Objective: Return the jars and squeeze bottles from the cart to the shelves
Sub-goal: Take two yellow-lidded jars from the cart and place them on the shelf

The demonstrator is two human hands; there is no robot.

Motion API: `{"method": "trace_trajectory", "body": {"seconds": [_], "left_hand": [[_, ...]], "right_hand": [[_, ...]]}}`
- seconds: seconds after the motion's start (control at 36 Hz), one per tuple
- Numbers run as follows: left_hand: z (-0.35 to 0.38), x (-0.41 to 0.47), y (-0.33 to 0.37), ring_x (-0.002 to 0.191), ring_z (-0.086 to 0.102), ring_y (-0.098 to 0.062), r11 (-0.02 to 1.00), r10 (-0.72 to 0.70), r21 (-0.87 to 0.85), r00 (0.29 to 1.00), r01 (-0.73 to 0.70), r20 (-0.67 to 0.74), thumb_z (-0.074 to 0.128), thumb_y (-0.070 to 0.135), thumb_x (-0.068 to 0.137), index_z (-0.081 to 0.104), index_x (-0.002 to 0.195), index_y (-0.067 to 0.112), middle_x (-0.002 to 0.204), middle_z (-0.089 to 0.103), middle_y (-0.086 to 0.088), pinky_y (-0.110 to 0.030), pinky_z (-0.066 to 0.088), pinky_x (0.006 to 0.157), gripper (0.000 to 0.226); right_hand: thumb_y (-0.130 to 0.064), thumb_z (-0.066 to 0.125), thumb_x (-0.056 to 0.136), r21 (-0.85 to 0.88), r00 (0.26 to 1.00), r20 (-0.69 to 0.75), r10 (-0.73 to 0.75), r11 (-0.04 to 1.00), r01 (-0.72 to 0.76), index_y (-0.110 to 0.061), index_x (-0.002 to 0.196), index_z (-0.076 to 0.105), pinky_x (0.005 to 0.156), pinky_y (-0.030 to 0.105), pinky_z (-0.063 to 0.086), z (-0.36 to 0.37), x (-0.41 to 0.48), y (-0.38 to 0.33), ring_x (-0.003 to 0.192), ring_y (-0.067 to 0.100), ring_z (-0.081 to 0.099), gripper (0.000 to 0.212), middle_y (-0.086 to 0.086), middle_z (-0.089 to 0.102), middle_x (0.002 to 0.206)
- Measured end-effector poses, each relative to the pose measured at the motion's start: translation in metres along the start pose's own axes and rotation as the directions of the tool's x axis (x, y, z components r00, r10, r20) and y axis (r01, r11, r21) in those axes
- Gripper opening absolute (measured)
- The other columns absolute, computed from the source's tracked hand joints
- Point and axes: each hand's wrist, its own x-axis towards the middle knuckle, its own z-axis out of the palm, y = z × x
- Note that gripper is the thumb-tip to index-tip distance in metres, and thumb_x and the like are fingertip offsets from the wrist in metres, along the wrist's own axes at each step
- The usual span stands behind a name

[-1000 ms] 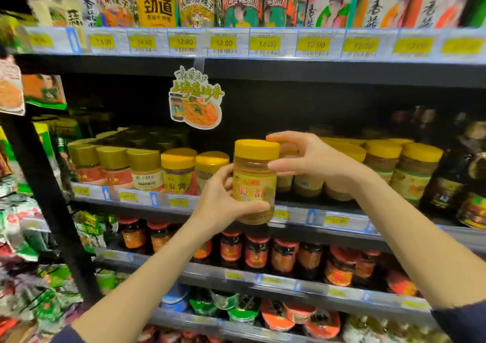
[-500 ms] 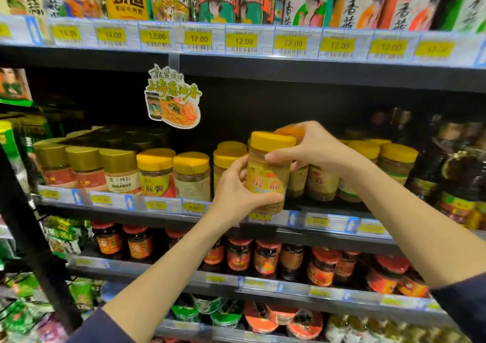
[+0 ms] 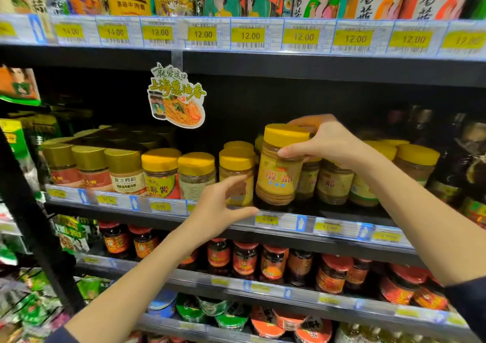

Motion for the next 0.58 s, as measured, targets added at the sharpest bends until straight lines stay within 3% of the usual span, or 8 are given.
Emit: {"method": "trace_trajectory", "body": {"seconds": [0.08, 0.22, 0.33, 0.44, 0.58], "left_hand": [[-0.006, -0.009, -0.010, 0.121, 0.049, -0.003, 0.990, 0.010, 0.138, 0.999, -0.017, 0.047, 0.076, 0.032, 0.074, 0.044, 0.137, 0.017, 0.134, 0.055, 0.004, -0.020, 0.040, 0.102, 0.073], [-0.012, -0.019, -0.020, 0.130, 0.043, -0.008, 0.941, 0.014, 0.336, 0.995, -0.046, 0.097, 0.070, 0.041, 0.078, 0.040, 0.140, 0.024, 0.141, 0.048, 0.008, -0.024, 0.036, 0.106, 0.071], [-0.011, -0.025, -0.022, 0.136, 0.036, -0.015, 0.890, 0.013, 0.451, 0.990, -0.075, 0.139, 0.064, 0.045, 0.082, 0.036, 0.142, 0.026, 0.145, 0.044, 0.007, -0.029, 0.029, 0.111, 0.069], [-0.009, -0.027, -0.028, 0.137, 0.036, -0.013, 0.863, 0.081, 0.484, 0.987, -0.140, 0.142, 0.064, 0.043, 0.083, 0.038, 0.141, 0.025, 0.145, 0.044, 0.006, -0.017, 0.012, 0.110, 0.066], [-0.009, -0.027, -0.035, 0.135, 0.039, -0.012, 0.856, 0.111, 0.488, 0.983, -0.171, 0.149, 0.065, 0.043, 0.082, 0.041, 0.140, 0.022, 0.143, 0.046, 0.005, -0.017, 0.009, 0.111, 0.066]], "right_hand": [[-0.036, 0.081, 0.065, -0.010, 1.000, 0.010, 0.027, 1.000, -0.027, -0.020, 0.130, 0.051, 0.068, 0.020, 0.053, 0.006, 0.002, 0.012, 0.106, 0.016, 0.057, 0.073, 0.001, 0.057, 0.120], [-0.031, 0.083, 0.063, 0.026, 0.997, 0.020, 0.074, 0.997, -0.075, -0.015, 0.135, 0.047, 0.075, 0.021, 0.049, 0.021, 0.006, 0.034, 0.109, 0.014, 0.053, 0.082, 0.005, 0.055, 0.130], [-0.029, 0.083, 0.064, 0.045, 0.994, 0.059, 0.095, 0.994, -0.098, -0.017, 0.138, 0.043, 0.069, 0.014, 0.045, 0.030, 0.007, 0.046, 0.109, 0.010, 0.049, 0.085, 0.002, 0.051, 0.134], [-0.032, 0.084, 0.062, 0.014, 0.993, 0.049, 0.106, 0.994, -0.107, -0.018, 0.138, 0.042, 0.080, 0.022, 0.045, 0.036, 0.008, 0.052, 0.120, 0.017, 0.051, 0.088, 0.003, 0.050, 0.138], [-0.029, 0.083, 0.065, -0.008, 0.994, 0.035, 0.102, 0.995, -0.102, -0.017, 0.138, 0.042, 0.080, 0.024, 0.045, 0.038, 0.009, 0.050, 0.123, 0.020, 0.050, 0.085, 0.005, 0.050, 0.139]]}}
